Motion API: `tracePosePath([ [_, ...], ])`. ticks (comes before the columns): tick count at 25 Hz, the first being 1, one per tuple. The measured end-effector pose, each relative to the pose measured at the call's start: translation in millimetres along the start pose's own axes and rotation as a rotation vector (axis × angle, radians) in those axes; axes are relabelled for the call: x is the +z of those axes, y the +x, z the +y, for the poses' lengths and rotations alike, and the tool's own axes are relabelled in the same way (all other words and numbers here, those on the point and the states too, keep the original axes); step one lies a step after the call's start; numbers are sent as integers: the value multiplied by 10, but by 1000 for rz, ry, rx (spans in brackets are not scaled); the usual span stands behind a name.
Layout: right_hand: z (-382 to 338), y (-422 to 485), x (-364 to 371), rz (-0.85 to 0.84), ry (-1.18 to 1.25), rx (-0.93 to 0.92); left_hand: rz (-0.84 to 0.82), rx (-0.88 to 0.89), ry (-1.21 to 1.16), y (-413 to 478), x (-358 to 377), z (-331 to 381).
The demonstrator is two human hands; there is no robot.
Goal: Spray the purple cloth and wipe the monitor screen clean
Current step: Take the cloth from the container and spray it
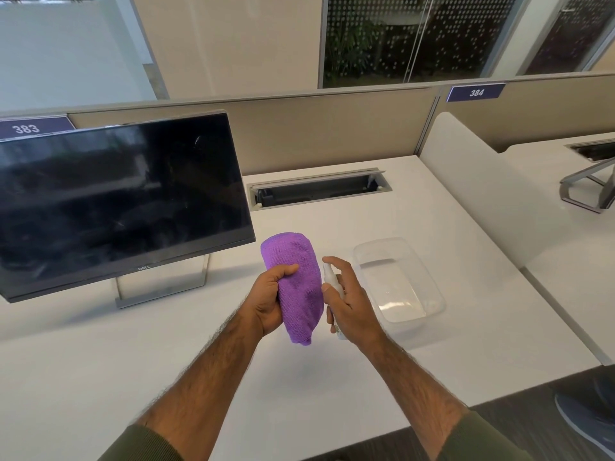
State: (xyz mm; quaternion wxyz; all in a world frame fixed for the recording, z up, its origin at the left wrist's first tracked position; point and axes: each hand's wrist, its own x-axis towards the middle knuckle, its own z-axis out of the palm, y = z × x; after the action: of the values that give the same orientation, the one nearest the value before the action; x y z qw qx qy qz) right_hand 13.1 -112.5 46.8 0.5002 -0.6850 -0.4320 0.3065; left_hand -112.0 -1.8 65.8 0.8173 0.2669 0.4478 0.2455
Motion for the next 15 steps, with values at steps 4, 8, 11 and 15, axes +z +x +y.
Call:
tracePosePath([
  [4,-88,-5,-27,-27,7,-12,-9,-7,7,-1,19,17],
  [8,-165,-5,-62,-29,14,-5,-20,-6,0,-20,36,35],
  [11,-161,13,-61,-24,-56,-45,-25,-6,-2,-22,43,33],
  [15,-134,58,-63,-18,-195,-94,-24,-1,-10,-22,42,30],
])
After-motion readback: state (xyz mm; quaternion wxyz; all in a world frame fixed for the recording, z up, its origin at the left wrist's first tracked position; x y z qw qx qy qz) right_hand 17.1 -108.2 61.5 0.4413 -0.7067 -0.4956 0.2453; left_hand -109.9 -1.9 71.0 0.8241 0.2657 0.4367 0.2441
